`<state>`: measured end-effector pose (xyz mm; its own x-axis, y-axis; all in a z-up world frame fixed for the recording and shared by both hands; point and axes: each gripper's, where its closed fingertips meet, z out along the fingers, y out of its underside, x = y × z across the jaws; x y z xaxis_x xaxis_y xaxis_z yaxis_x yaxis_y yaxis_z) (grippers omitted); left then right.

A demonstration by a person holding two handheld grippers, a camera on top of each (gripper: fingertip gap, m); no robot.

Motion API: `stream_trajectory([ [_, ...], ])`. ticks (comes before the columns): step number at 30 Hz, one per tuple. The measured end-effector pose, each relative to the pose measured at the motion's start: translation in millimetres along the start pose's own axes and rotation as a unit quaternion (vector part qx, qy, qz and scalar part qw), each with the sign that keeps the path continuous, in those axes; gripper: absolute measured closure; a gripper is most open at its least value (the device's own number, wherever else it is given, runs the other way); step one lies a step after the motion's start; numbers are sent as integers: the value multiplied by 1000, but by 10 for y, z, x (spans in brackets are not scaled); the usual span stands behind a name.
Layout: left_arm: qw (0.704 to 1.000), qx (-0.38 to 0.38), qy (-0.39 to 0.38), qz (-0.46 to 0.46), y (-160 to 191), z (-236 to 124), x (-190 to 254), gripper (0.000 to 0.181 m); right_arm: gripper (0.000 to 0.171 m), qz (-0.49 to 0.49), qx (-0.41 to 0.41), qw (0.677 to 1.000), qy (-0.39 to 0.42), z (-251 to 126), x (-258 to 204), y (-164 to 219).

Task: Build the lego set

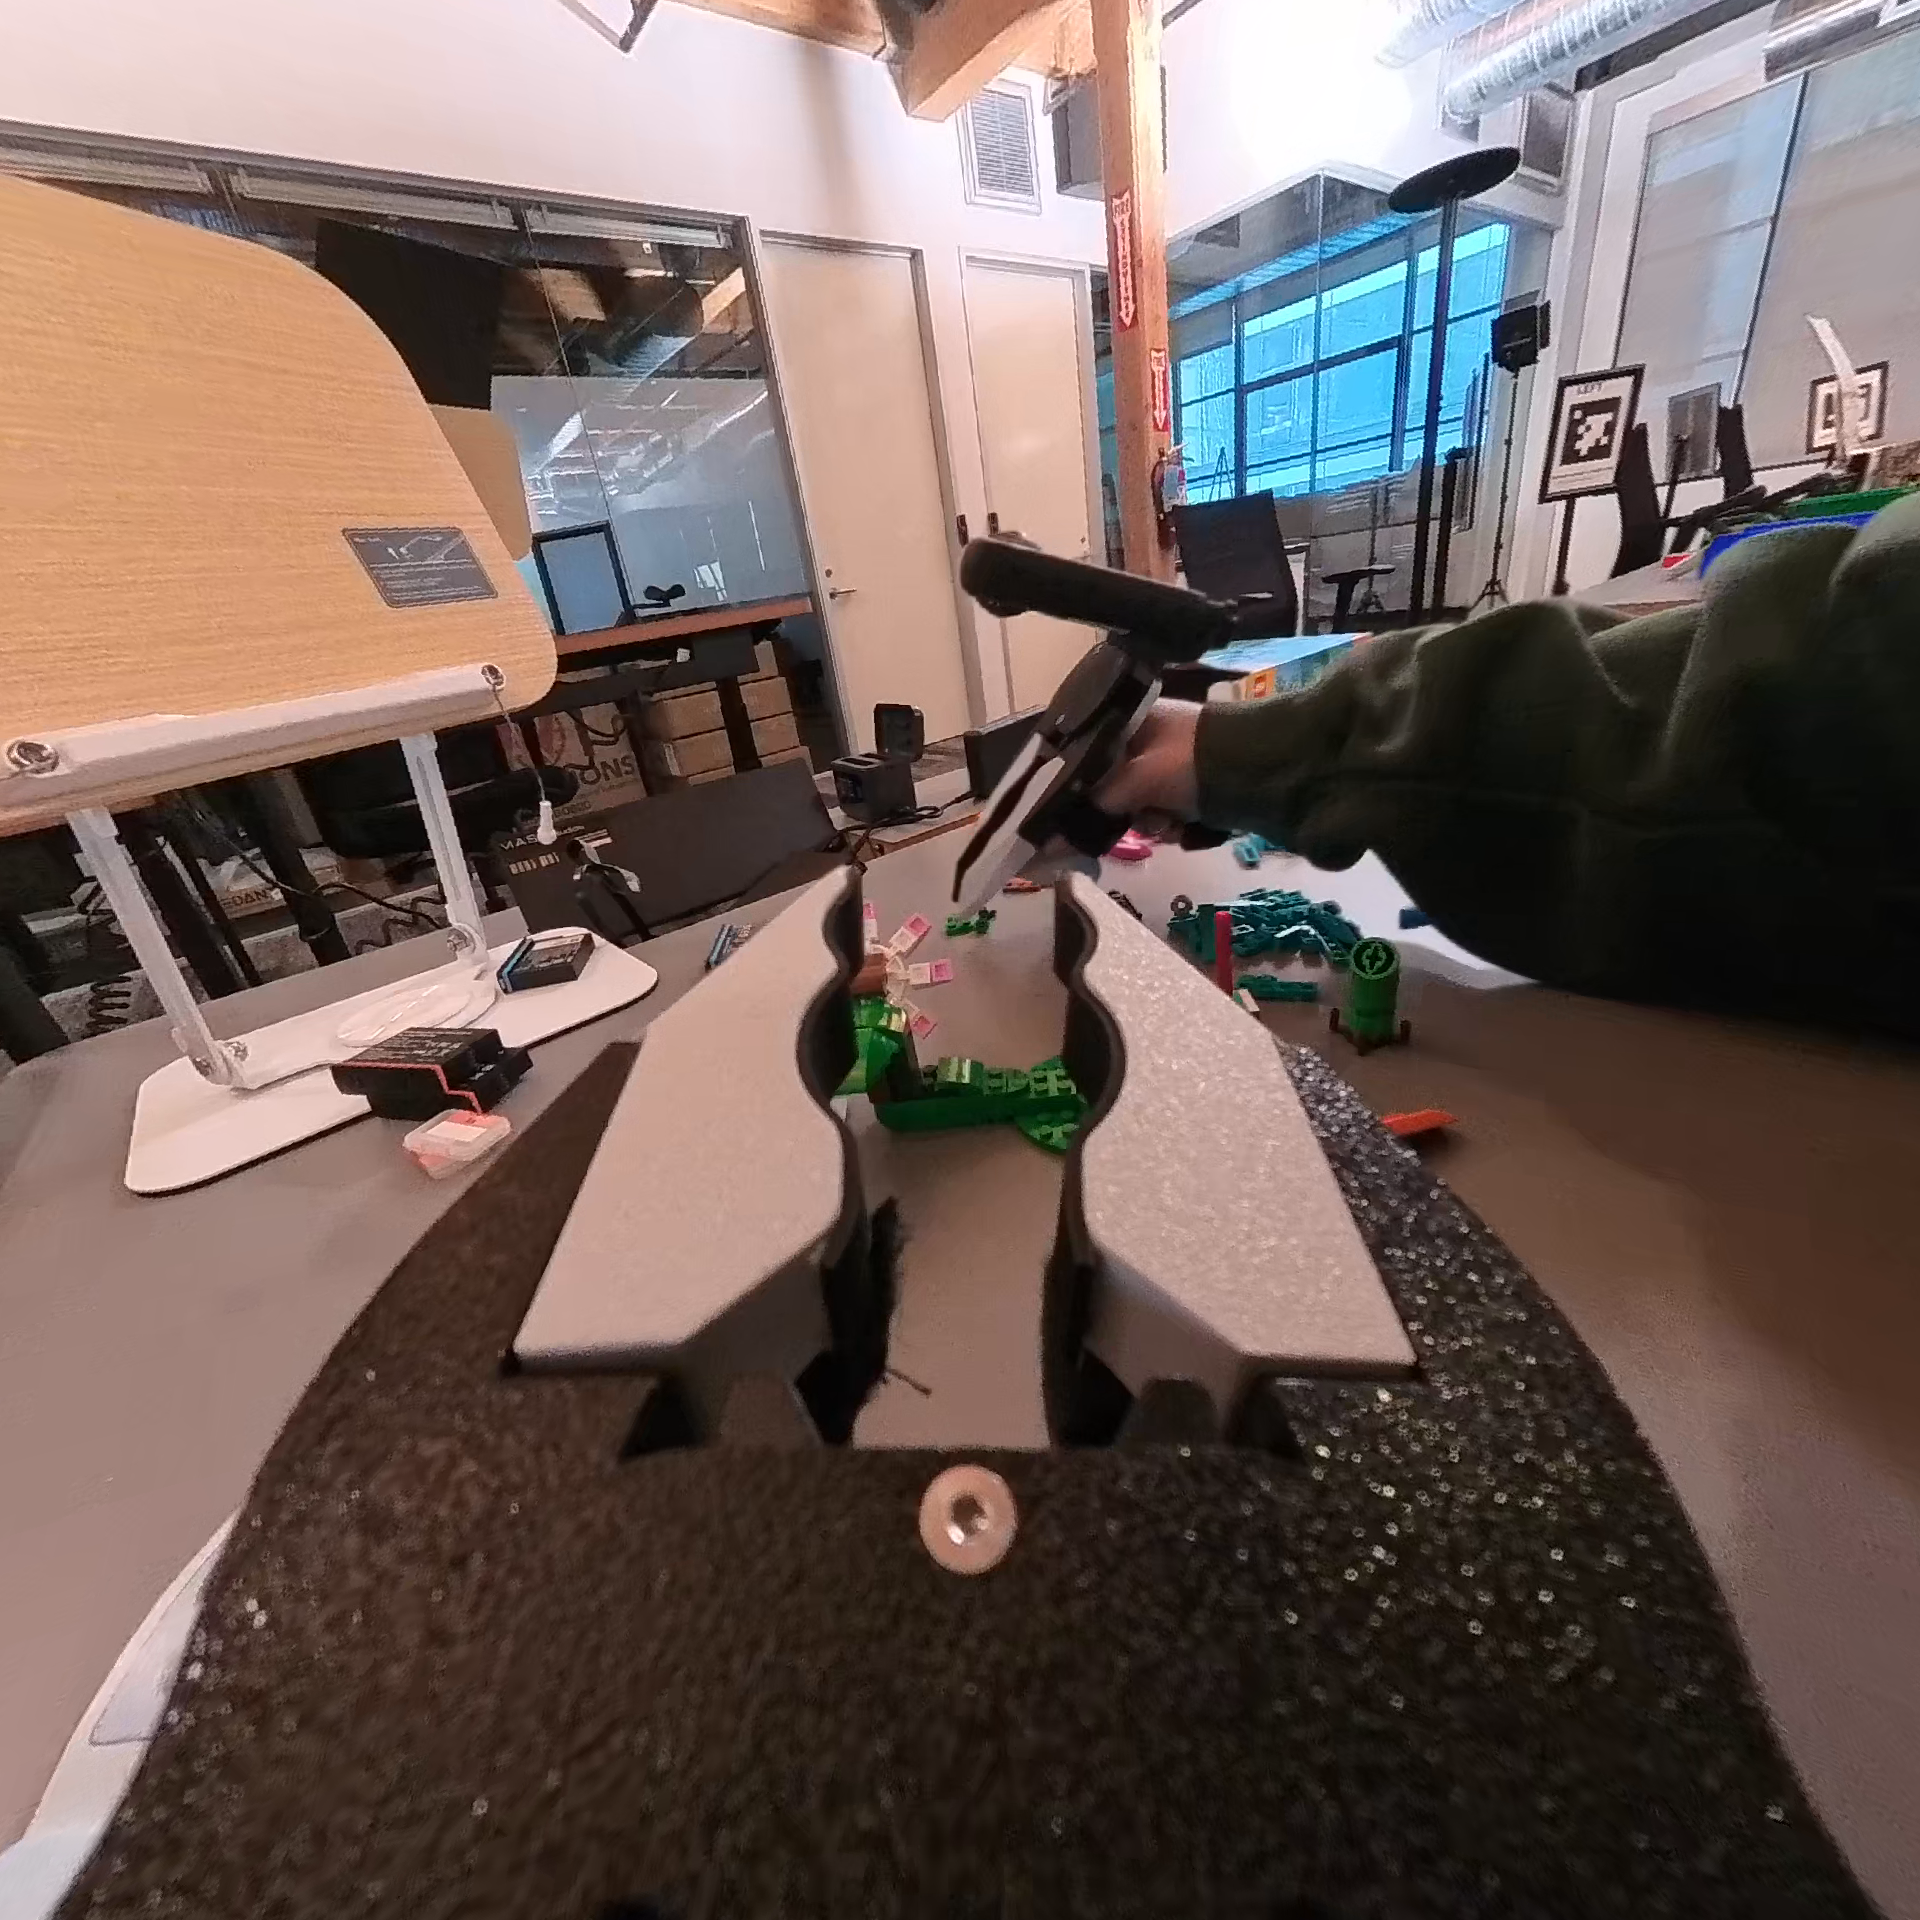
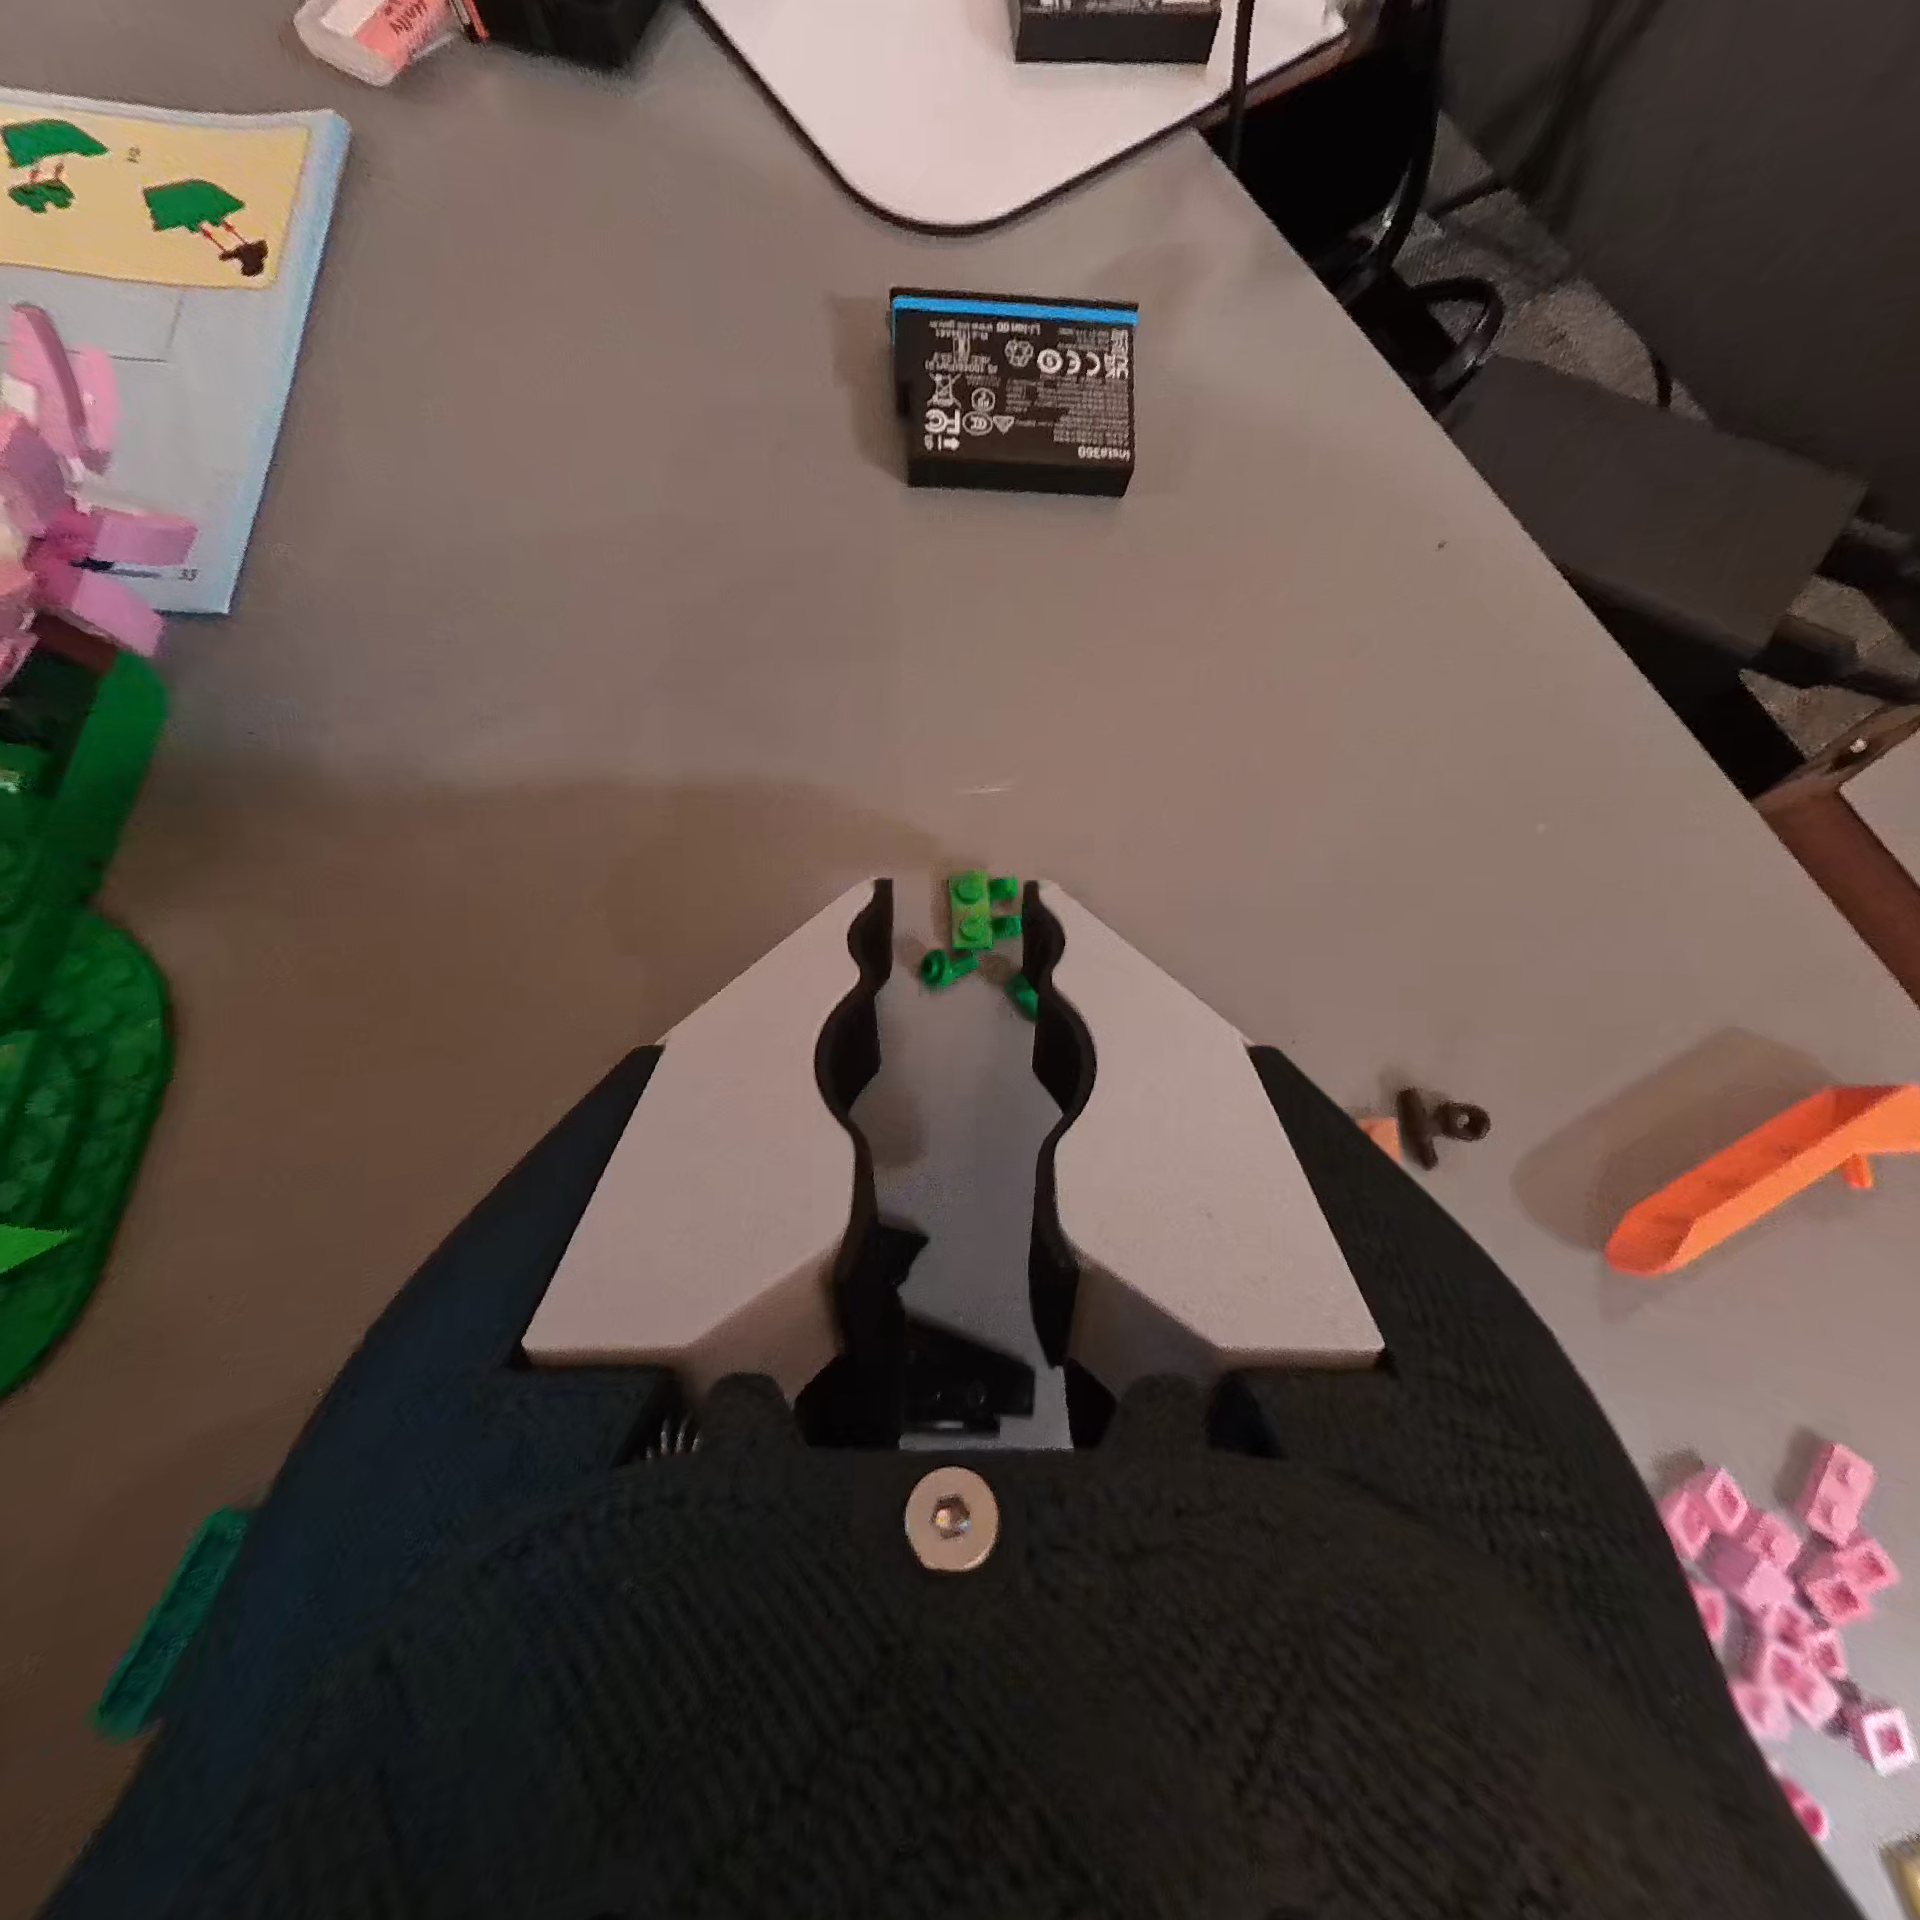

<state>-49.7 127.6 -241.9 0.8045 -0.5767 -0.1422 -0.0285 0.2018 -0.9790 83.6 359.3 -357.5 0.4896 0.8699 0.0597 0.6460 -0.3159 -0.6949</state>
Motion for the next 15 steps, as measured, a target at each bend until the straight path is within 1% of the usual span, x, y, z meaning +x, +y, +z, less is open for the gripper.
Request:
stream_trajectory([
  [9, 1000, 2, 0, -2, -8, -1, -8, 148, 151, 1, -28, 998, -50, 93, -11, 65],
  [11, 1000, 2, 1, -4, -6, 2, -7, 148, 158, -4, -29, 998, -49, 88, -14, 72],
  [15, 1000, 3, 1, -4, -11, 2, -8, 148, 159, -18, -34, 998, -45, 48, -35, 77],
])
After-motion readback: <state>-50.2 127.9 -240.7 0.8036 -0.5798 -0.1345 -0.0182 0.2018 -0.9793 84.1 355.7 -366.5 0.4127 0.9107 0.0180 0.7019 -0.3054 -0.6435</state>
